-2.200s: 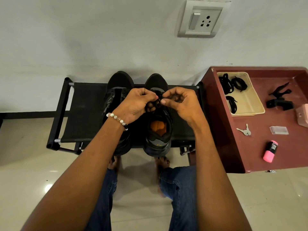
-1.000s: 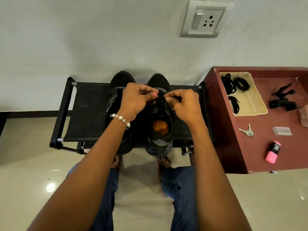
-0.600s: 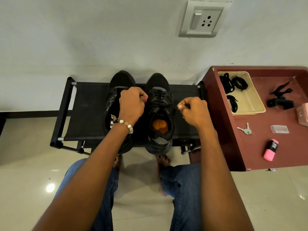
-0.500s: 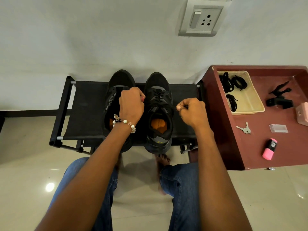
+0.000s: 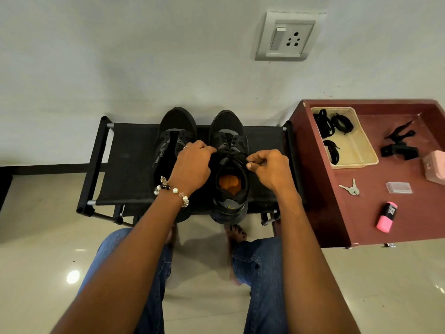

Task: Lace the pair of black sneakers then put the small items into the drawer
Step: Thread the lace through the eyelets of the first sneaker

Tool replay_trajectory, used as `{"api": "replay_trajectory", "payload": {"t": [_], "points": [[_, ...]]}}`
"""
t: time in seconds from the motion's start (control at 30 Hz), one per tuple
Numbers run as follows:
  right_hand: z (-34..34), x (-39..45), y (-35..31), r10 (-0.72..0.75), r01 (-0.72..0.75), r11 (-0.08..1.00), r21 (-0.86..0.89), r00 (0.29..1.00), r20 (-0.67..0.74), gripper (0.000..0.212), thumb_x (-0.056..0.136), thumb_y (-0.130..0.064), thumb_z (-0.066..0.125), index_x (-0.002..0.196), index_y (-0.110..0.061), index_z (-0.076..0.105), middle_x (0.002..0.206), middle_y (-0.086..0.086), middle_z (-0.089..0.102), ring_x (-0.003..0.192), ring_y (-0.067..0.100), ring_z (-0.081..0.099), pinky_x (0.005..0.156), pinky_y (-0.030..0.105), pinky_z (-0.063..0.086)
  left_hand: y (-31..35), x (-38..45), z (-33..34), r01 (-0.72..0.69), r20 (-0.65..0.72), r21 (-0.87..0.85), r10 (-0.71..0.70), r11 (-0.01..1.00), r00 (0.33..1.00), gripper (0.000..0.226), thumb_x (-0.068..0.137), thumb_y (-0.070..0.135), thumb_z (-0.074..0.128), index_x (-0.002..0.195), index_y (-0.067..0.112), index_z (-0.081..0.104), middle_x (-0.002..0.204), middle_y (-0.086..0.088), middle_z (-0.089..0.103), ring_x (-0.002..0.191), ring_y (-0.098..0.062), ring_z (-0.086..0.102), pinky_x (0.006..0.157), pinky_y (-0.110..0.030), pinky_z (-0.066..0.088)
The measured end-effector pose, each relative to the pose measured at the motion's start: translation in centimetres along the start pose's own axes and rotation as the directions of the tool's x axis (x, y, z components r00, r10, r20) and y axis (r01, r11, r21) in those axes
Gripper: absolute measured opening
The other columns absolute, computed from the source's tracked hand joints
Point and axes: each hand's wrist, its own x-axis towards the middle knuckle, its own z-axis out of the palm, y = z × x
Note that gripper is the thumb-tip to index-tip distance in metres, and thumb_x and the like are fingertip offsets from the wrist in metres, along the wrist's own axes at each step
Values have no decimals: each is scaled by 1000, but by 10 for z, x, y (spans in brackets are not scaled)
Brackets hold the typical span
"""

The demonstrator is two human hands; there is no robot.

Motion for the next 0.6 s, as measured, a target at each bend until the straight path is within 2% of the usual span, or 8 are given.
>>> {"api": "replay_trajectory", "payload": {"t": [0.1,0.17,0.23,0.33,0.43,0.53,0.57,0.6], "points": [[3,0,-5,-63,69,995,75,995,-79,19,88,-18,71,106,-11,72,91,5,69,75,9,58,66,3,41,13,-6,-1,33,-20,-183,-38,983,999,36,99,20,48,134,15,54,120,-13,57,113,-31,52,93,-41,44],[5,0,-7,-88,87,989,121,996,2,38,87,-25,73,123,-18,64,100,2,64,77,11,57,69,8,42,21,-11,4,88,24,-229,-85,969,996,37,98,27,51,133,15,55,119,-12,57,112,-29,53,92,-39,44],[6,-1,-7,-99,91,992,83,990,102,48,87,-29,72,132,-22,58,111,0,61,86,13,58,81,20,47,25,-16,14,170,-42,-316,-193,933,980,33,98,23,52,129,14,58,119,-13,58,111,-28,54,93,-36,44],[7,-6,-5,-94,91,995,31,991,100,33,93,-30,65,122,-15,67,116,4,68,103,16,61,86,20,42,28,-19,29,305,-51,-564,-401,768,915,31,100,25,48,124,12,62,121,-11,60,113,-24,56,94,-26,41],[7,-9,0,-49,49,999,4,996,68,27,97,-28,59,116,-12,71,112,7,71,110,20,62,85,19,41,36,-26,38,379,128,-752,-443,540,887,46,100,43,40,134,17,54,135,-7,51,125,-23,50,107,-38,41],[10,-13,5,35,-34,999,-15,998,54,27,97,-21,60,120,-9,68,117,9,69,114,24,60,94,26,44,39,-42,42,492,296,-811,-503,317,812,49,101,44,36,142,18,45,140,-3,49,128,-23,47,109,-44,39],[12,-14,6,59,-59,998,-6,997,47,28,96,-20,60,121,-9,67,119,10,68,116,25,60,97,28,44,39,-47,42,515,321,-804,-511,297,797,47,102,43,34,139,17,48,137,-5,53,124,-25,50,108,-45,40],[12,-18,6,79,-79,997,-1,996,36,28,96,-20,61,121,-8,67,119,11,68,116,26,60,98,30,45,39,-53,39,526,316,-783,-516,331,796,47,103,42,33,138,15,49,135,-8,54,124,-26,51,108,-45,40]]}}
